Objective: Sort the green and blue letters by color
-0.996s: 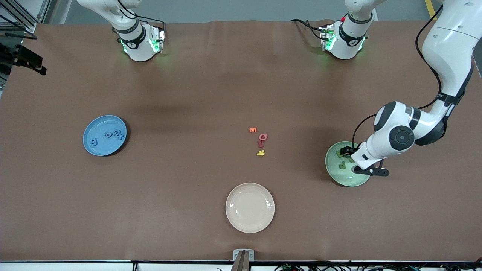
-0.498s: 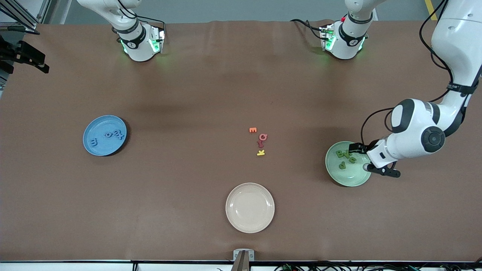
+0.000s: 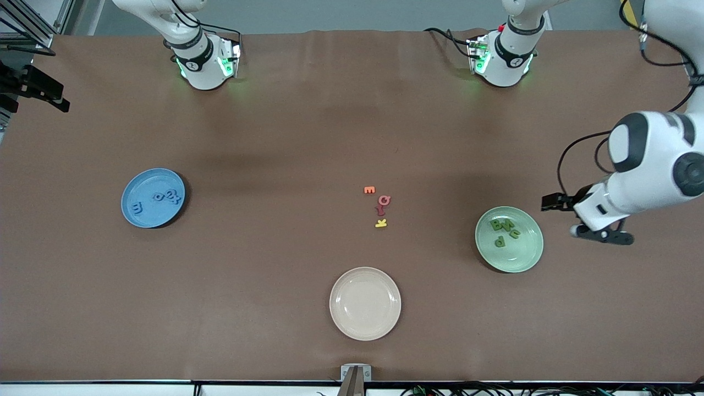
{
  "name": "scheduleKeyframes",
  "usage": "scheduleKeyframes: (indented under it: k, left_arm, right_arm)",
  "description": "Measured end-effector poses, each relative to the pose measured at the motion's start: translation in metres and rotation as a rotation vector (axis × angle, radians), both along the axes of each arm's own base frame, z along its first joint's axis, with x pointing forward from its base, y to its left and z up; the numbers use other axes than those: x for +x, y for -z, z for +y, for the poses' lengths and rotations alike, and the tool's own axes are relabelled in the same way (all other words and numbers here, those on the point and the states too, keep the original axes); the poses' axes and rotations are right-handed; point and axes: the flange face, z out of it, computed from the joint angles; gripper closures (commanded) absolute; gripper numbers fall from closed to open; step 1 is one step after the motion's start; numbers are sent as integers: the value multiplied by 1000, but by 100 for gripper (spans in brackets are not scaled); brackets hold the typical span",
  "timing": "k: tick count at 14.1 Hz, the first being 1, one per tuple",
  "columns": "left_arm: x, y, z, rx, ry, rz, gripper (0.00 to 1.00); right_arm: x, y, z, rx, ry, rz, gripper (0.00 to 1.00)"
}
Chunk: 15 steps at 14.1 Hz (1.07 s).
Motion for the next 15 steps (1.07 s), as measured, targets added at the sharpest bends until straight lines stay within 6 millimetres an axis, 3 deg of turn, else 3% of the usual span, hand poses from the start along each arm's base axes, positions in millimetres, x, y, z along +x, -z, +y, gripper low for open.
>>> scheduleKeyframes:
  k: [3, 5, 15]
  left_arm:
    - [-11, -70, 8, 49, -68, -100, 1]
    - [-20, -99, 15, 67, -87, -107, 1]
    - [-38, -180, 13, -1, -158, -171, 1]
  right_arm:
    - [5, 5, 0, 1, -10, 13, 0]
    - [5, 7, 0, 1, -10, 21, 0]
    - [6, 6, 2, 40, -10, 14, 0]
